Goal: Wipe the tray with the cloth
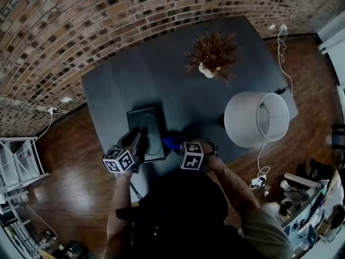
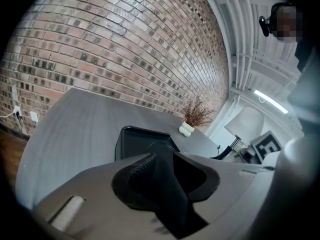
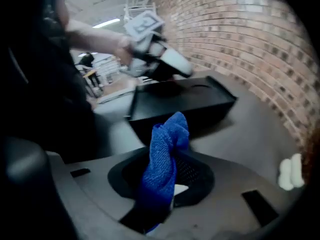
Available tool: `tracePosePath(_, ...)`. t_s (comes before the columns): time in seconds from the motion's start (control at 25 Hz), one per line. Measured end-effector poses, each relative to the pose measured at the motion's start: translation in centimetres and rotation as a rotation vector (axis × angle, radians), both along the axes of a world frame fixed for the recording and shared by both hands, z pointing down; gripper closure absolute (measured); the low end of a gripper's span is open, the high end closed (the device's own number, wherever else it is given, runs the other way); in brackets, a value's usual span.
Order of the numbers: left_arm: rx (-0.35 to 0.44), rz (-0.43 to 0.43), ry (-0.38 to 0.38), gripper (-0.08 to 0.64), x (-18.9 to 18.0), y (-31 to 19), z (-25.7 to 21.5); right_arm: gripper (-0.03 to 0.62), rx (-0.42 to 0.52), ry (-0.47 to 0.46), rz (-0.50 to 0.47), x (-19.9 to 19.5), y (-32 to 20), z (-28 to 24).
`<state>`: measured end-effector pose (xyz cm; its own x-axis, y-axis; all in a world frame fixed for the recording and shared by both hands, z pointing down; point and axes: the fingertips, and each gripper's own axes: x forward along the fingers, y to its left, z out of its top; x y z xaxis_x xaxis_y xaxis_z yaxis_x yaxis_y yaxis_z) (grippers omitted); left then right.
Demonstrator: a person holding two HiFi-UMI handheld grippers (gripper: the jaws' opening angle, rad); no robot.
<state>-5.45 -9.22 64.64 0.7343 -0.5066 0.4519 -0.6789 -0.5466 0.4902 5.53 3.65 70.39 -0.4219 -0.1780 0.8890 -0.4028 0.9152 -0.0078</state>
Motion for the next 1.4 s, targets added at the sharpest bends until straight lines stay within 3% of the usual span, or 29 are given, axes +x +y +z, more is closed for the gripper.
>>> tracePosePath(0.12,-0.016,-0.014,-0.001,0.446,-0.2,0.2,0.2,0.479,0.125,-0.025,0.257,2.2,-10.1,0.6)
tracePosePath(0.2,-0.019,-0.017,-0.001,0.446,-0.1,0.4,0.3,0.477,0.186,-0.048,0.318,2.2,-14.8,0.5)
tracePosePath(0.32,-0.020,-0.013,0.002,0.446,0.2,0.4,0.1,0.477,0.217,-0.030,0.337,1.8,-18.1,1.5)
tracePosePath(0.52,-0.015,-0.013,-0.003,0.446,0.1,0.2,-0.1,0.476,0.182,-0.011,0.155,-0.7,-14.4,0.3)
tracePosePath(0.64,-0.012,-0.017,-0.010,0.446,0.0,0.1,0.0,0.477,0.107,0.068,-0.081,-2.3,-6.5,0.4)
tracePosePath(0.76,-0.008,-0.015,-0.004,0.446,0.1,0.1,-0.1,0.477,-0.017,0.015,-0.245,-3.1,0.4,0.8)
tracePosePath(0.84,-0.010,-0.021,-0.004,0.446,-0.1,0.0,0.0,0.477,-0.011,0.007,-0.160,-1.5,-1.5,1.3)
tracePosePath(1.0,-0.015,-0.021,-0.001,0.446,-0.1,0.1,0.2,0.477,0.210,0.017,0.306,3.2,-15.3,-0.1)
tracePosePath(1.08,-0.010,-0.023,-0.005,0.446,0.0,0.2,0.1,0.477,0.229,0.002,0.377,3.4,-19.0,0.5)
tracePosePath(1.2,0.005,-0.020,-0.005,0.446,0.3,0.2,-0.1,0.477,0.188,0.030,0.197,1.1,-17.8,2.2)
tracePosePath(1.4,0.023,-0.022,-0.020,0.446,0.2,0.0,-0.3,0.476,0.038,-0.001,-0.067,-1.8,-5.9,1.7)
